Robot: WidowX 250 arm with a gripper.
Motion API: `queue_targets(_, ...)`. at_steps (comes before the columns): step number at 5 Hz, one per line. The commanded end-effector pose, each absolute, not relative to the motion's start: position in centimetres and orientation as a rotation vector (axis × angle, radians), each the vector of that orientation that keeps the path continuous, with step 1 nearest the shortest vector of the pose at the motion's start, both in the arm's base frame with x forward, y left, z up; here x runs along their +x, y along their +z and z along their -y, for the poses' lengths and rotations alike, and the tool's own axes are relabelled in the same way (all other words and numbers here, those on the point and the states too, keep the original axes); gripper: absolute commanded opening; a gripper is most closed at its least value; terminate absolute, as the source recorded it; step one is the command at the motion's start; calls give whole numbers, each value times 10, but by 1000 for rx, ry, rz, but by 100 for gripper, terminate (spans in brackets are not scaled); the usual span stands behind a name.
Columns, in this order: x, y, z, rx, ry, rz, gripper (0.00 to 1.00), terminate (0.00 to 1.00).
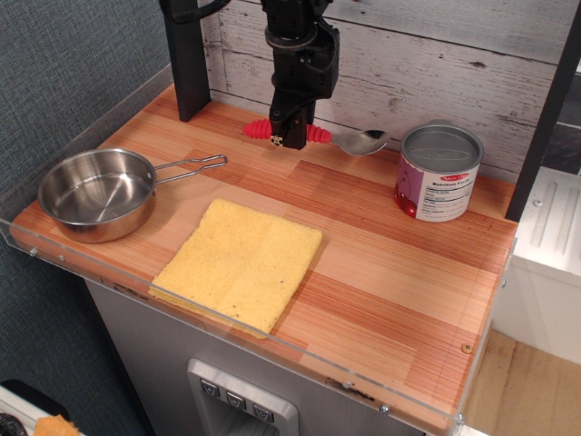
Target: Move the spoon to the left of the can.
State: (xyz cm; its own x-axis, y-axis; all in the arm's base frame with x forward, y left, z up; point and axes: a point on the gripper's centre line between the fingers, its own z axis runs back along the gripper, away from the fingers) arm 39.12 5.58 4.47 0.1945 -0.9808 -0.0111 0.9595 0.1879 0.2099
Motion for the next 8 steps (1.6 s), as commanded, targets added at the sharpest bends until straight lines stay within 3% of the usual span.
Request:
queue_targets(1, 414, 50, -66, 233, -1399, 169, 0, 0)
queue_targets(3, 416, 38, -65, 230, -1400, 145, 0, 0)
queue_targets(4, 416, 36, -65, 225, -1393, 145, 100, 0)
queue_targets(6, 415, 53, -66, 232, -1394, 187, 100, 0)
queue_targets(8, 410, 88, -72, 215, -1270, 224, 100, 0)
